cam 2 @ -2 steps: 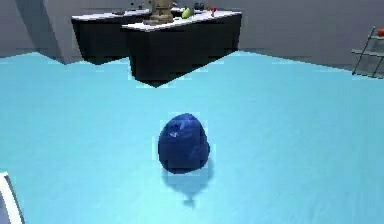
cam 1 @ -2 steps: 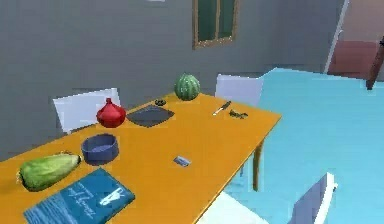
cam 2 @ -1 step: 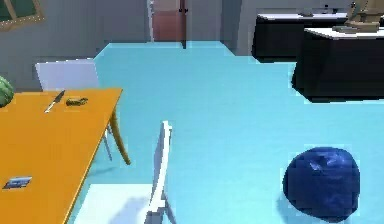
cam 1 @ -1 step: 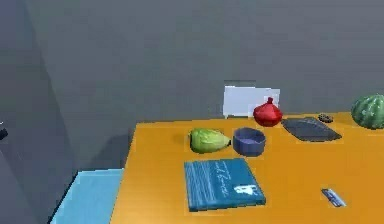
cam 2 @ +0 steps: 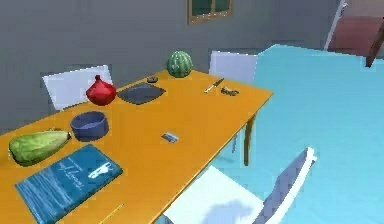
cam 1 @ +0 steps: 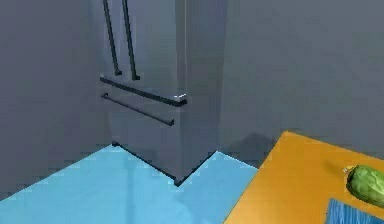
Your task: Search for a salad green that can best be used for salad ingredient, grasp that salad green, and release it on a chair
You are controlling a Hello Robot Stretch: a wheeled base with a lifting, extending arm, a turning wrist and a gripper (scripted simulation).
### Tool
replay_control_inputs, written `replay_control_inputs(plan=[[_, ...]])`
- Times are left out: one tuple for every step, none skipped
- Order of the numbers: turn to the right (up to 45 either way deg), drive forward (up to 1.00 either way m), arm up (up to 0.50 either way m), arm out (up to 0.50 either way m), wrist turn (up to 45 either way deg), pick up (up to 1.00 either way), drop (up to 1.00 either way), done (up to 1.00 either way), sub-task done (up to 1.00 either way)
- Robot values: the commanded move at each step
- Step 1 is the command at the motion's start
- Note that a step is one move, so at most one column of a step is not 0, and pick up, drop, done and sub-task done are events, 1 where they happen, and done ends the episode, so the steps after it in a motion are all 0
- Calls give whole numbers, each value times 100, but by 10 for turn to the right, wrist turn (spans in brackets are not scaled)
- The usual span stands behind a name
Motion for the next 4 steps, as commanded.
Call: replay_control_inputs(plan=[[-360,0,0,0,0,0,0,0,0],[270,0,0,0,0,0,0,0,0],[0,5,0,0,0,0,0,0,0],[-240,0,0,0,0,0,0,0,0]])
